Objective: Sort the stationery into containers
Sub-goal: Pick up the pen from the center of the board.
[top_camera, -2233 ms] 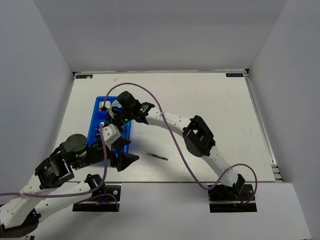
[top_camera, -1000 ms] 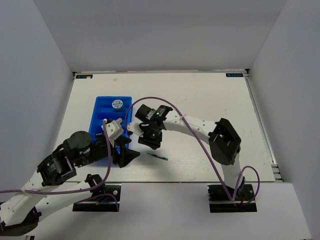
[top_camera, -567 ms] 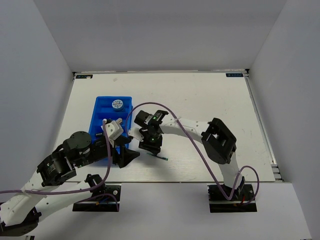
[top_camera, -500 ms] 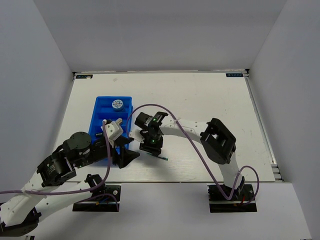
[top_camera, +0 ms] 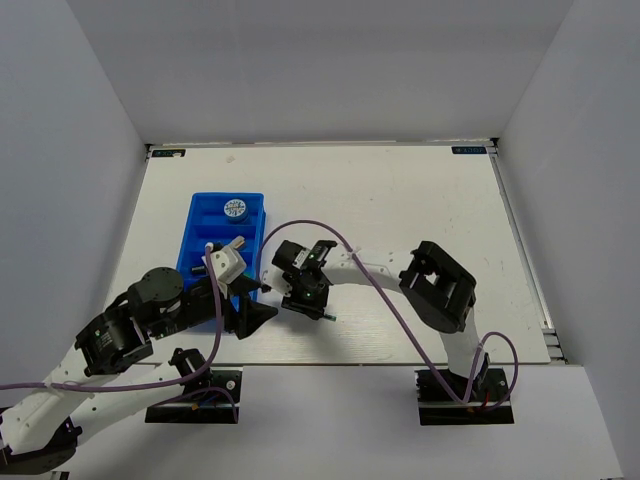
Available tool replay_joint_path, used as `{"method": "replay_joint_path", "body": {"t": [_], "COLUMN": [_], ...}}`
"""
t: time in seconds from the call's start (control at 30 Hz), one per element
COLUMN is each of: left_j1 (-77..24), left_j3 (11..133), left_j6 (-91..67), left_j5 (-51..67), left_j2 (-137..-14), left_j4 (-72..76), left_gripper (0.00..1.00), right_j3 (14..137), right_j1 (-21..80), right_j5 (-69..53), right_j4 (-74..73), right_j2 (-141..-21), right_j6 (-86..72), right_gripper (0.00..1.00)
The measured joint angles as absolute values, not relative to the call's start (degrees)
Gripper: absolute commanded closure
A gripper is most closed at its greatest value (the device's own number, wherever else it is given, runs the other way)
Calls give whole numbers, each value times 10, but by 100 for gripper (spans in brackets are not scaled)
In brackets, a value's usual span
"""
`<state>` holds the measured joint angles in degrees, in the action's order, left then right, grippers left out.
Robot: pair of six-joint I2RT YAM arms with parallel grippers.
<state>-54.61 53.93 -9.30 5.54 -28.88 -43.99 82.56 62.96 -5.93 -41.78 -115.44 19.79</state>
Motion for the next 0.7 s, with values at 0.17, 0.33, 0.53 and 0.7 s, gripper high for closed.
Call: {"method": "replay_joint_path", "body": {"t": [0.17, 0.33, 0.53, 0.7], "left_j1": [-546, -546, -546, -546], "left_j3": [539, 539, 539, 544], "left_j6": [-95, -95, -95, -95], "left_j5": [53, 52, 52, 53], "left_j2": [-283, -278, -277, -281], "left_j4": [-443, -446, -446, -450], "left_gripper": [22, 22, 22, 23], "right_j3": [795, 768, 746, 747], "right_j1": [640, 650, 653, 644], "right_j5": [-5, 29, 46, 47], "right_j4": [-377, -346, -324, -347], "right_j2": [-1138, -1121, -1105, -1100], "right_j6": [185, 174, 171, 205], "right_gripper": [83, 100, 100, 100]}}
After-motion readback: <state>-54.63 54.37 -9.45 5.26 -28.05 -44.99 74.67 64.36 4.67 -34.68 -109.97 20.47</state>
